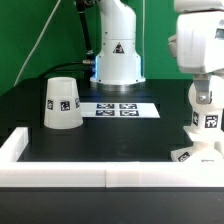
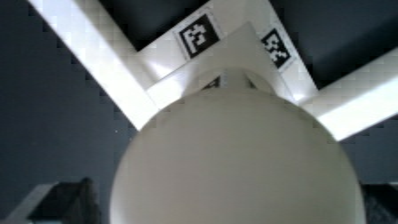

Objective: Assemble lamp

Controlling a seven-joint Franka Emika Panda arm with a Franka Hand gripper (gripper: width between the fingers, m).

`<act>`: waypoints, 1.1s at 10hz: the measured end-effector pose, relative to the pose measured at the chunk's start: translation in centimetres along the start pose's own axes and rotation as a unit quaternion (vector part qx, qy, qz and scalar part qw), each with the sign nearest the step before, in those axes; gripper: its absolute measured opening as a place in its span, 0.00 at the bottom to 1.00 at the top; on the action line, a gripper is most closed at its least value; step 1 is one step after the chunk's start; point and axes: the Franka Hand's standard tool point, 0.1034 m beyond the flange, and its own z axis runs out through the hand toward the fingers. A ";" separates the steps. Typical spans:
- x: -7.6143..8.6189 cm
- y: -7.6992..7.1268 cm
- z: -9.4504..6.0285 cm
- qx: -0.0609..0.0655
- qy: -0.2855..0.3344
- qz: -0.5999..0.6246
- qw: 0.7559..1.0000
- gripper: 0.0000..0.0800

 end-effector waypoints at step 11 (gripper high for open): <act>-0.5 0.1 0.0 -0.005 0.003 0.183 0.983 0.72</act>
Offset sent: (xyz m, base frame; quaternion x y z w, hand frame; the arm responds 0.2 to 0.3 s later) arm 0.0000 0.0000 0.0000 0.0000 0.0000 0.0000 1.0000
